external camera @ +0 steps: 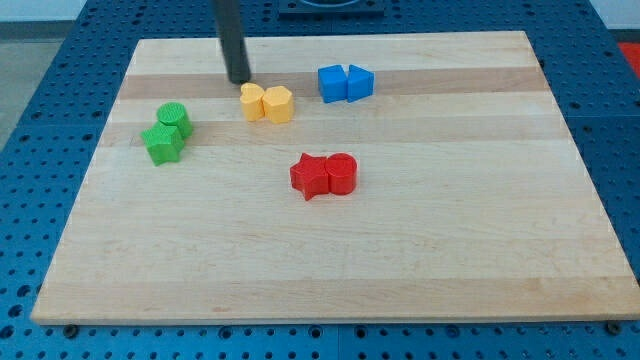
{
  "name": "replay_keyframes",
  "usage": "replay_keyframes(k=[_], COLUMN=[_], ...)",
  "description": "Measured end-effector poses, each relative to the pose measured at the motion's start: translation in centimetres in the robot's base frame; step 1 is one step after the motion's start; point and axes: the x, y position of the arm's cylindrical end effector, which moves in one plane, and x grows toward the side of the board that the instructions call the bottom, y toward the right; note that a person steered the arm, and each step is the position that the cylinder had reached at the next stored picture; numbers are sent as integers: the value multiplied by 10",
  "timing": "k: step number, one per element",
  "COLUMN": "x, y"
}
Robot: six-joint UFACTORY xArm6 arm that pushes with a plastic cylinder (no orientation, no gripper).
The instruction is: Slide green star along with green circle towards yellow heart
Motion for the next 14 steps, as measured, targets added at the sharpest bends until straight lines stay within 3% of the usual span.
replay_keyframes(k=[2,7,9,14], x=[26,119,141,139], y=[-72,-115,-110,-16])
